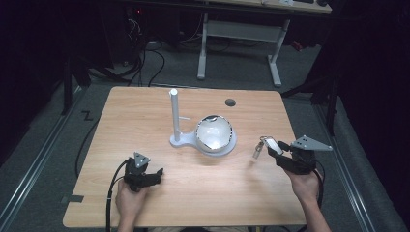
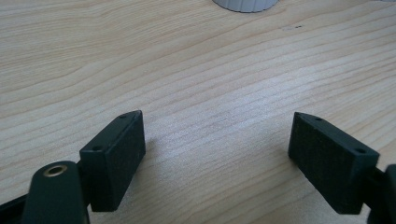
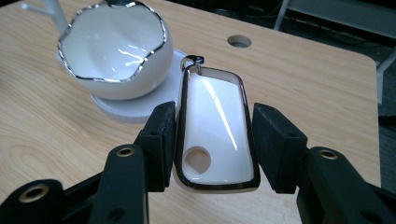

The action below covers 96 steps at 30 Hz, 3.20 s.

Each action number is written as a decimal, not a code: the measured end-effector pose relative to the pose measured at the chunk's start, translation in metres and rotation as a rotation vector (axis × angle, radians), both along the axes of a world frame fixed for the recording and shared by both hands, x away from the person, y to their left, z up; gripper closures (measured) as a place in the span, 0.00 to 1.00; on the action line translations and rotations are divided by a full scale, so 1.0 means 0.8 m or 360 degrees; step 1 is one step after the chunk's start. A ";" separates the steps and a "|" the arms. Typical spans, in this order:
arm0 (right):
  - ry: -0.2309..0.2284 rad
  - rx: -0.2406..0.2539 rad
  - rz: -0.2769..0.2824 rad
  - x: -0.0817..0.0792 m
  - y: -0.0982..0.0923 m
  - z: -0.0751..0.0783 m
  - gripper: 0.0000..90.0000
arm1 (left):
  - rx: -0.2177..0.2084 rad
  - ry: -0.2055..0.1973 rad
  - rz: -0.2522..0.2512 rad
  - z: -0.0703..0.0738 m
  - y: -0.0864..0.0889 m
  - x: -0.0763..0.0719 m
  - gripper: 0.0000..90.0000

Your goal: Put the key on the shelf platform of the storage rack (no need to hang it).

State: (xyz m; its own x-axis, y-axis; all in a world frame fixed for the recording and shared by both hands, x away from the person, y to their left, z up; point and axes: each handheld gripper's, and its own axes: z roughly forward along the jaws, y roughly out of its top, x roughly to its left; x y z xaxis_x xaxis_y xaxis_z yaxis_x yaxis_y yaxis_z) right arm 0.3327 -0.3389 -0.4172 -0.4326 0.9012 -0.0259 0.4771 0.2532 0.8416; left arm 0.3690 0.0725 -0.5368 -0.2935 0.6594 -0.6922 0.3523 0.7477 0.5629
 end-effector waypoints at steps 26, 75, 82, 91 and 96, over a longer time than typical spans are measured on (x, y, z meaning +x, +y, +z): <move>-0.0103 0.0123 0.0338 0.007 0.065 0.056 0.58 | -0.0008 0.0007 0.0013 0.000 -0.001 0.000 0.21; 0.0178 0.0038 0.0345 0.111 0.142 -0.013 0.58 | -0.0002 0.0001 0.0014 0.000 -0.001 0.002 0.21; 0.0179 0.0002 0.0341 0.116 0.146 -0.019 0.57 | 0.0004 -0.0001 0.0004 0.000 -0.001 0.001 0.21; 0.0210 0.0022 0.0343 0.129 0.162 -0.035 0.57 | 0.0009 -0.0005 -0.0014 0.000 -0.001 0.000 0.21; 0.0218 0.0037 0.0348 0.134 0.172 -0.041 0.57 | 0.0004 -0.0002 -0.0011 0.000 -0.002 -0.001 0.21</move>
